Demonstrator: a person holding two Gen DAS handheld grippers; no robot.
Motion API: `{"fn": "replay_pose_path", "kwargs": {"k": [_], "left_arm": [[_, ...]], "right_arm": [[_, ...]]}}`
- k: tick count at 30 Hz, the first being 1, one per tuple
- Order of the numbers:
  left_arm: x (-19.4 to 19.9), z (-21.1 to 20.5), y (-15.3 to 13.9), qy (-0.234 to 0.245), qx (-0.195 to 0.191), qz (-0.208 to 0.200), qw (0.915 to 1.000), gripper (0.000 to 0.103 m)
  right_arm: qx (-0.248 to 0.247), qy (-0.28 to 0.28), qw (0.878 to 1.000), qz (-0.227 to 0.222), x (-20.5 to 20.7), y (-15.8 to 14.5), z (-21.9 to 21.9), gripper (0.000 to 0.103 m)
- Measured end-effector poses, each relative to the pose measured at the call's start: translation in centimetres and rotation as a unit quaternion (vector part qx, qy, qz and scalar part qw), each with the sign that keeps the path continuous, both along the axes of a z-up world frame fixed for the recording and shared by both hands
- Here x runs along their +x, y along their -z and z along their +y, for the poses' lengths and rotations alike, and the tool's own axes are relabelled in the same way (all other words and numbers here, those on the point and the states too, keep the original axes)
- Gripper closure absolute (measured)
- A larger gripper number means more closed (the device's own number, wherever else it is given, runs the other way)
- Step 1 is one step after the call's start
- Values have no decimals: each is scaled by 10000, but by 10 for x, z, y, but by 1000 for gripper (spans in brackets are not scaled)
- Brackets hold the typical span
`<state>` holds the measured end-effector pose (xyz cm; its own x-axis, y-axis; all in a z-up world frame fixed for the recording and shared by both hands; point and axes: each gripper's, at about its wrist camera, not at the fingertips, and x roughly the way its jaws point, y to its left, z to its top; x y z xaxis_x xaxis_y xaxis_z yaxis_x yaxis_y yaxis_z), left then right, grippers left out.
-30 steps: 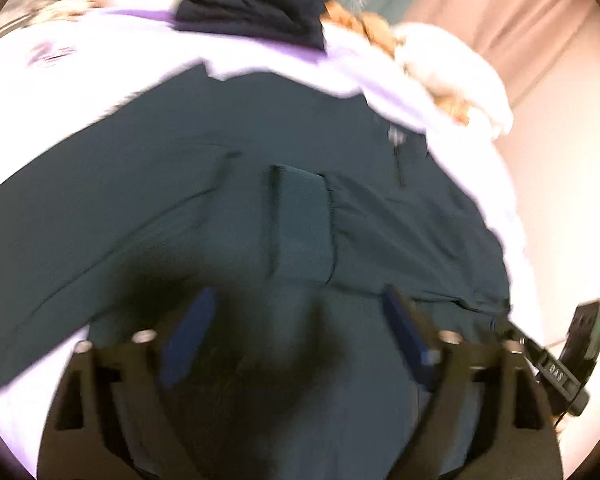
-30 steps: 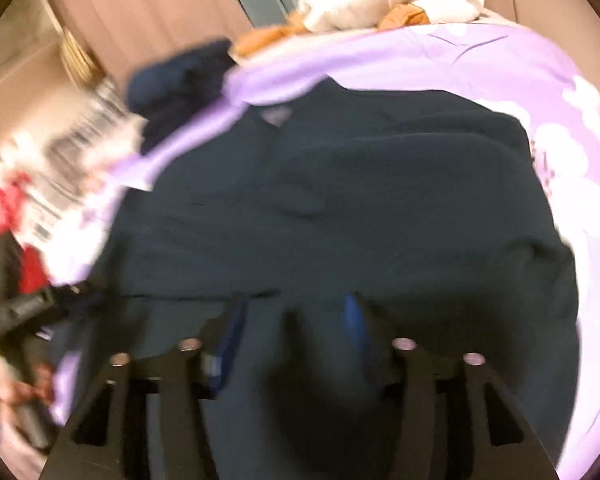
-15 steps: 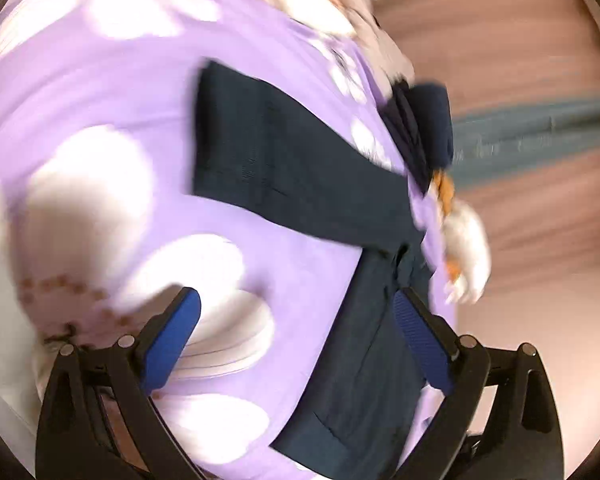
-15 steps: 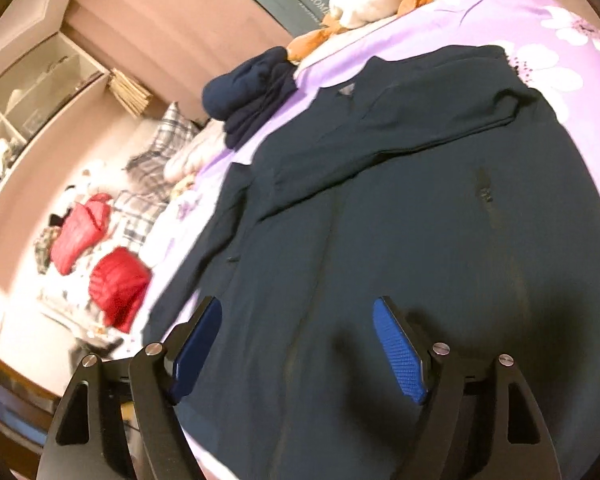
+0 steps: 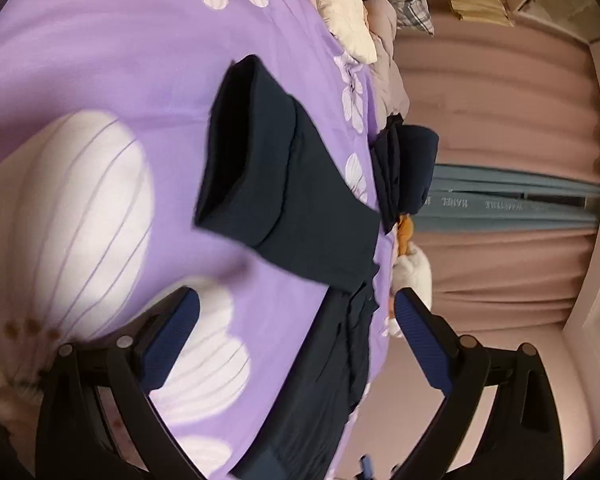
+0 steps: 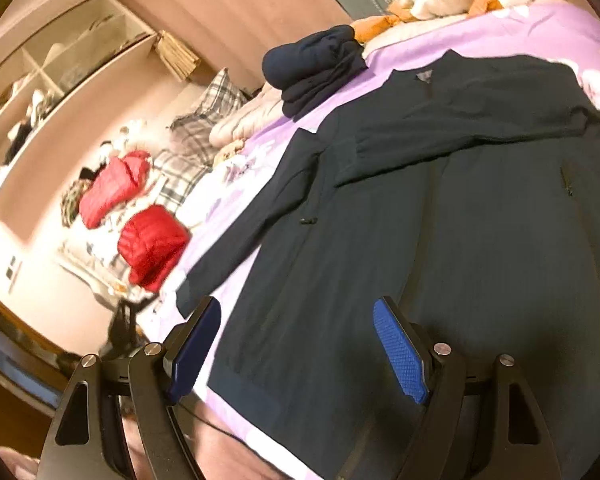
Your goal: Fold large clothes
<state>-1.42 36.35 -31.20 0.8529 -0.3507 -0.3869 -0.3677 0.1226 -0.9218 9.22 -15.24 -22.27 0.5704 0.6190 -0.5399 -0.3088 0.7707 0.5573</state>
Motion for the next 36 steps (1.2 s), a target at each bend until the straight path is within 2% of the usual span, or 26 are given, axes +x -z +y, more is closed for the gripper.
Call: {"fn": "replay_pose_path", "kwargs": {"k": [11,13,14,15,16,17,20,22,25,29,33,36], "left_arm": [[40,23,-4,-732,55,356,9967,5],[41,25,-7,-805,152,434,9957,10],[41,25,-7,-809,237,493,9952,18],[42,26,-9,-782,377,603,9944,38],[43,26,-9,-736,514,765,9930,50],[44,28,-6,-670,575,921,9918,72],[40,33,2,-685,495,1016,9912,79],[41,32,-4,-630,715,1044,9900,81],[47,23,-34,-470,1411,1001,9838,89],[64,6,-86,-243,2205,682,9727,89],[85,-21,-138,25,2674,216,9633,89],[107,-54,-180,324,3027,-180,9524,89]], "right_arm": [[84,142,9999,-43,-10,-3,-14,24],[48,106,9999,-119,-11,-5,-12,24],[22,89,9999,-138,-12,-5,-11,24],[-11,83,9999,-148,-12,-5,-10,24],[-32,81,9999,-138,-12,-4,-10,24],[-40,90,9999,-114,-11,-2,-9,24],[-35,100,9999,-28,-8,1,-9,24],[-57,99,9999,7,-7,3,-8,24],[-67,32,10000,30,-5,4,-4,24],[-77,-23,10000,8,-3,5,-2,24],[-16,21,10000,36,0,9,-8,24],[-67,132,9999,28,2,14,-19,24]]}}
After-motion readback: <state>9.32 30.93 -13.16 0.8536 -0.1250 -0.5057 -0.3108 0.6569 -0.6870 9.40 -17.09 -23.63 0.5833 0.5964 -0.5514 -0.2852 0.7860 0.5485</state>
